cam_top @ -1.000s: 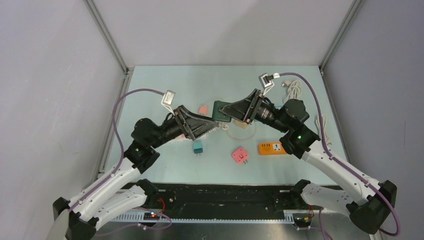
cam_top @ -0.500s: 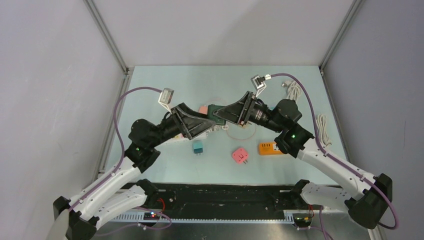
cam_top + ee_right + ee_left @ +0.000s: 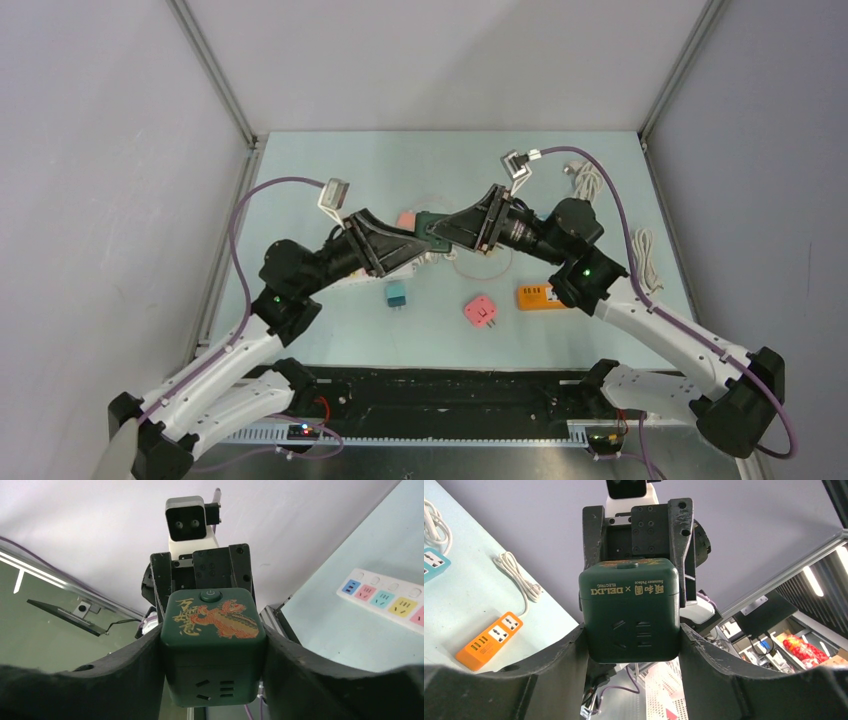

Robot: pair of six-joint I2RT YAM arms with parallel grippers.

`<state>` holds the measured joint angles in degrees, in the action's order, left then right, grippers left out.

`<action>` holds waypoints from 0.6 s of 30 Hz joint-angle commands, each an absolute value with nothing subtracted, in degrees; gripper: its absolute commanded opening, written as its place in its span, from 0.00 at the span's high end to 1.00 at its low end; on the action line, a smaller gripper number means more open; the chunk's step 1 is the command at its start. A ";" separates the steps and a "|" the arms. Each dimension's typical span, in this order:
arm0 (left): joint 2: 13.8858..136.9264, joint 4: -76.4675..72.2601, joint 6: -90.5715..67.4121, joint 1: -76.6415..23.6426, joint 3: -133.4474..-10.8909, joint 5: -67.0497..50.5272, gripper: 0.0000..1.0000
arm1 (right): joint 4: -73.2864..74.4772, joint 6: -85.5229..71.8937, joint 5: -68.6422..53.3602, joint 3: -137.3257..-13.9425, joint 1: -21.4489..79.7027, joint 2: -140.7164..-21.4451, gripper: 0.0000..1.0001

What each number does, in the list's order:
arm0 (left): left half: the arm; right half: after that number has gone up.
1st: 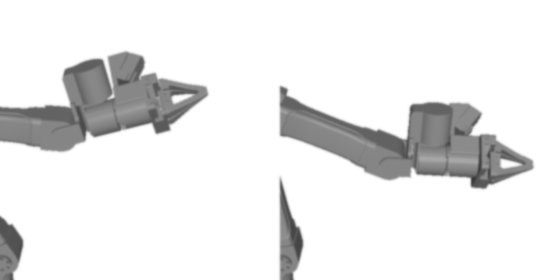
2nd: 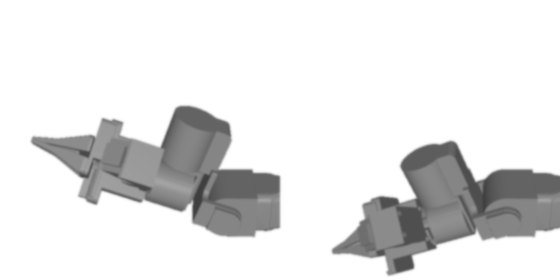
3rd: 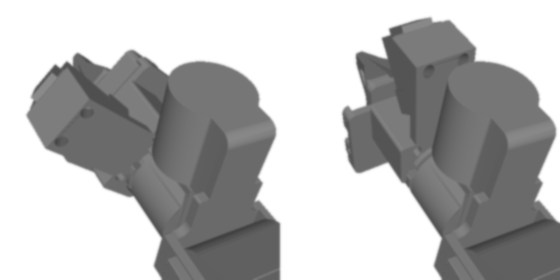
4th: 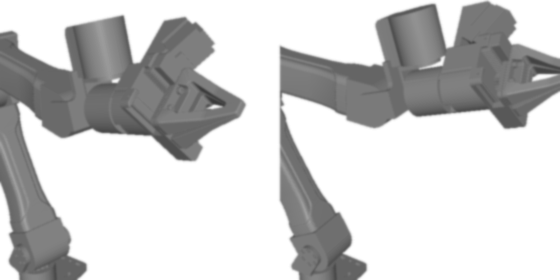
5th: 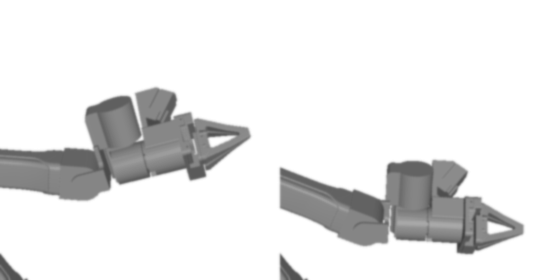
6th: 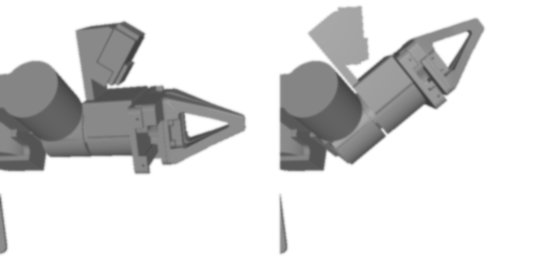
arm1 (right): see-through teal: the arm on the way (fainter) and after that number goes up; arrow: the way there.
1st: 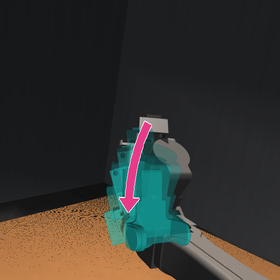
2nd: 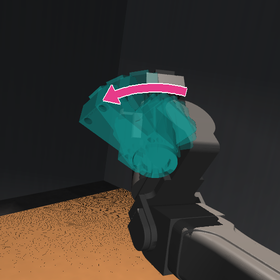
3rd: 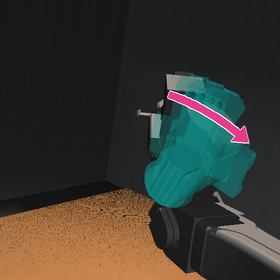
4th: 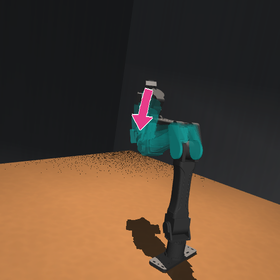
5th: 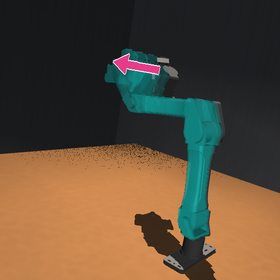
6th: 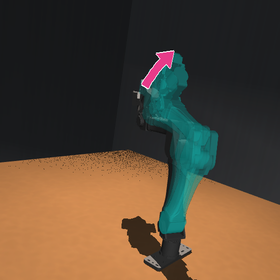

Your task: Insert the plug

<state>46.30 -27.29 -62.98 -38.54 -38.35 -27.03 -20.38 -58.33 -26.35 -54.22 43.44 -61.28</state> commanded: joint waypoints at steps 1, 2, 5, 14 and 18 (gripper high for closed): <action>46.44 -29.27 -59.89 -37.60 -38.73 -30.75 0.99 | -16.36 -55.14 -28.53 -56.24 42.72 -59.86 0.30; 46.42 -28.92 -57.14 -37.46 -38.71 -32.91 1.00 | -12.48 -52.81 -28.64 -56.64 42.50 -58.95 0.27; 45.67 -24.36 -49.84 -37.43 -38.79 -35.36 1.00 | -6.53 -48.10 -31.67 -59.37 40.54 -57.58 0.16; 48.52 -20.47 -41.88 -37.55 -40.35 -45.96 1.00 | 11.58 -33.81 -41.62 -67.79 40.22 -60.07 0.06; 46.95 -20.46 -40.97 -37.54 -40.44 -47.28 1.00 | 17.77 -26.45 -42.48 -68.40 41.25 -60.35 0.01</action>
<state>48.86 -18.41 -44.56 -37.74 -38.37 -43.22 9.67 -35.40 -38.89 -66.37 40.29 -59.92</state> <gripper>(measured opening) 0.626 0.966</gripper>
